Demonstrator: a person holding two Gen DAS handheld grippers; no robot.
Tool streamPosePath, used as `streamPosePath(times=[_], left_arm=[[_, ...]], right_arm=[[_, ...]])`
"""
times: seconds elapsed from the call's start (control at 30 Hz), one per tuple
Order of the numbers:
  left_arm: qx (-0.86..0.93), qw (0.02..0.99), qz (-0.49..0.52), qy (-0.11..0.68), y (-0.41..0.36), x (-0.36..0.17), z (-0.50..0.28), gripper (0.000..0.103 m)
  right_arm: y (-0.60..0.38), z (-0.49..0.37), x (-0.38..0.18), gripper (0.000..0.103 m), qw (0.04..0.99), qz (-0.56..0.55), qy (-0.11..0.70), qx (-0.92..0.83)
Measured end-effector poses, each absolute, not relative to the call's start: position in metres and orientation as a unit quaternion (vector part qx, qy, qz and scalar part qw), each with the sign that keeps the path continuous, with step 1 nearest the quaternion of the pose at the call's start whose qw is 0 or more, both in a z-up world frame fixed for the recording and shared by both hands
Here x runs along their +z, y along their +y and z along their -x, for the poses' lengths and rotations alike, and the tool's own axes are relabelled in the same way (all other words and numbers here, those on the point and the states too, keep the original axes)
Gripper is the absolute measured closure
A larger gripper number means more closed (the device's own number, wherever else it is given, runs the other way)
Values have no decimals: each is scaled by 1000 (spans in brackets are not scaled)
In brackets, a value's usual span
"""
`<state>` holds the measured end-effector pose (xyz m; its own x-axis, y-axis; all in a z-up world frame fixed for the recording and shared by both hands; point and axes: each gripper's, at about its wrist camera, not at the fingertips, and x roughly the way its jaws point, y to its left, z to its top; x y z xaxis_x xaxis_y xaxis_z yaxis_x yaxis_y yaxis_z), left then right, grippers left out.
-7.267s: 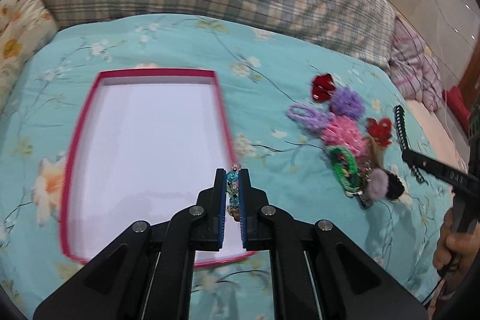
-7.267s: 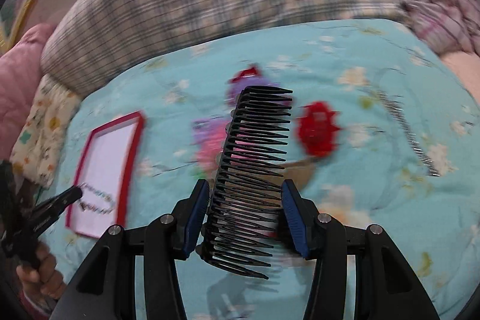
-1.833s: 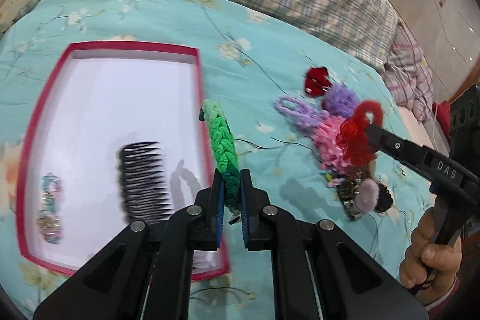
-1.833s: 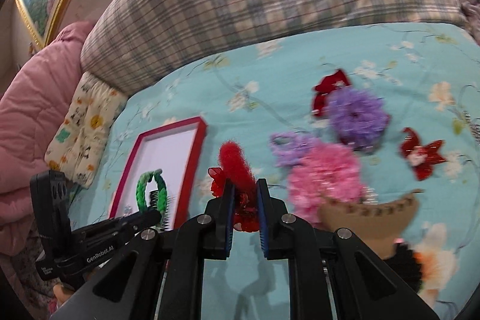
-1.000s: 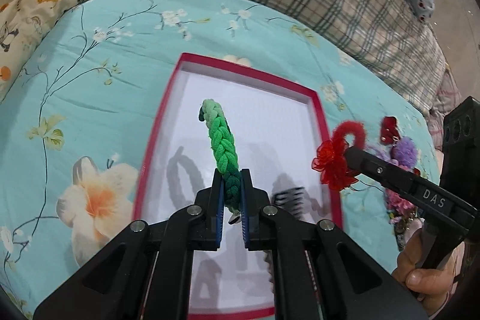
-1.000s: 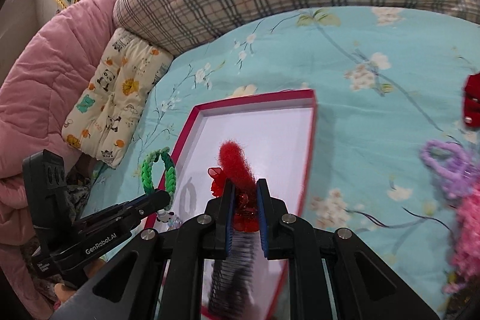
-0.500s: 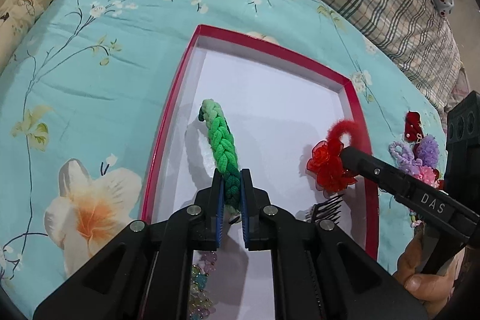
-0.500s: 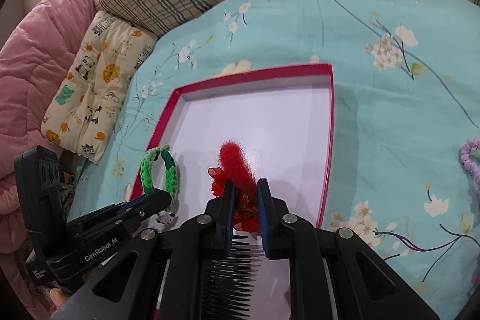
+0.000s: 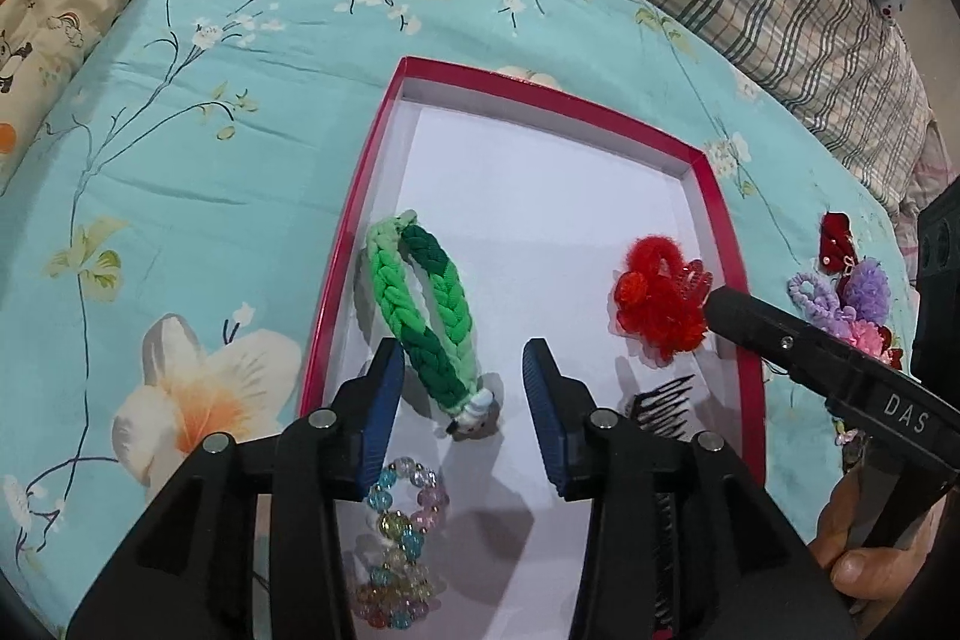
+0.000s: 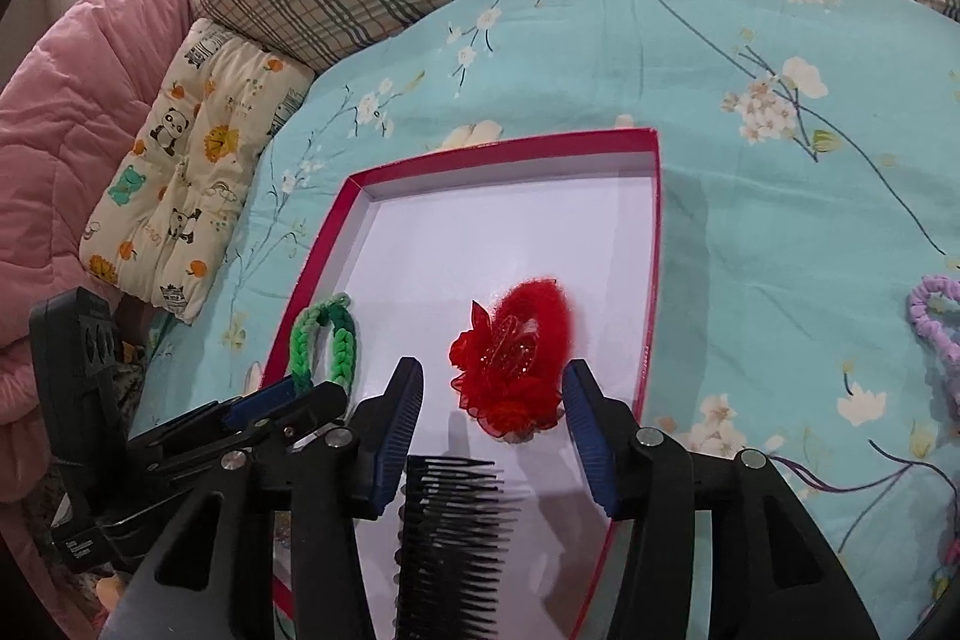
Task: Organize jewelry
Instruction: 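Lower green band and red flower clip into the box and open both tools, then move both tools back over the accessory pile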
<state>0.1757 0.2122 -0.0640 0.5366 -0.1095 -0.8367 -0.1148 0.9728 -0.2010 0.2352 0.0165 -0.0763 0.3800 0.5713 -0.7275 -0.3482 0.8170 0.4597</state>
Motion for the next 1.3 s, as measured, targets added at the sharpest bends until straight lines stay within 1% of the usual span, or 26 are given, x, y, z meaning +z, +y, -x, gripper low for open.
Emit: streamPosePath(times=[0.3,0.53,1.03,1.07,1.13,1.3], left_arm=[[-10,872,122,473,199,-49,-161,64],[-33,875,119,467,172,-36,-153,64],[-113,872,87,468,74,-20,-156,64],[-116,872,86,468,70,-20,-155,63],[-123,871,81,469,58,-18,-155,58],[-140,870,68,469,36,-14,-153,58]], right_arm=[[-16,-212,-56,52,835,-118,467,264],[-55,-191,-49,52,844,-129,462,241],[-168,-154,-27,51,873,-160,434,159],[-173,-153,-25,51,874,-161,432,155],[-186,-150,-23,49,877,-163,428,144],[-217,-141,-21,48,881,-173,423,121]])
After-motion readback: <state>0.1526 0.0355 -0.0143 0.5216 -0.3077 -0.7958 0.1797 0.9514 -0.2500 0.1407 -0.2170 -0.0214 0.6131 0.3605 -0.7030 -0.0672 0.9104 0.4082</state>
